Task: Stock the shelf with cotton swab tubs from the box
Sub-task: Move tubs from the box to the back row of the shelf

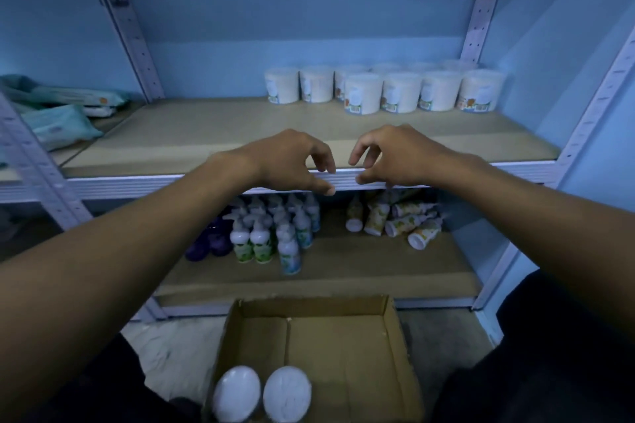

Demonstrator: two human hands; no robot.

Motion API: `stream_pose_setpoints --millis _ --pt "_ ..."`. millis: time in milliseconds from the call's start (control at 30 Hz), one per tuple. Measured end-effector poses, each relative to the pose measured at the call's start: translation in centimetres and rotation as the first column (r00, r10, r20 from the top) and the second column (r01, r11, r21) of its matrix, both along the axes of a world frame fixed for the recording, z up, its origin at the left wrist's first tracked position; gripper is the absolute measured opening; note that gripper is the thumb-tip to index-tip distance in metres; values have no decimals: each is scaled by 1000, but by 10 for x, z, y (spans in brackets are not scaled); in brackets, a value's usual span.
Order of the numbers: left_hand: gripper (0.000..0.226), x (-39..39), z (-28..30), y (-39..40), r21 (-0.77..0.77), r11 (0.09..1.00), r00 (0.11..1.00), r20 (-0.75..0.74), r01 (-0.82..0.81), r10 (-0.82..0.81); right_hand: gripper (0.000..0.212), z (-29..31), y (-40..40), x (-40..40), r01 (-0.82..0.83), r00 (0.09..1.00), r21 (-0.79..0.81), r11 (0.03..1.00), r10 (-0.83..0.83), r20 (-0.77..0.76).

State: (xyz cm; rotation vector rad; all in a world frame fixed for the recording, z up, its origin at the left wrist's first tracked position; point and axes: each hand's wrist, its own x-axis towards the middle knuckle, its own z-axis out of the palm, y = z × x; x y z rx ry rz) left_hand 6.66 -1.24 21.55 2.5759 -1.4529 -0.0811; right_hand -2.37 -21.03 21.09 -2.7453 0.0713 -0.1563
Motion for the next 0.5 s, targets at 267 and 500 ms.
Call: stream_pose_setpoints --millis 267,500 --pt "36 -20 -68 49 174 985 971 -235 -2 43 19 -64 49 -18 -74 968 157 985 108 -225" --pt "56 -26 -155 80 319 941 907 -352 -114 230 34 -161 89 -11 -40 908 224 974 130 -398"
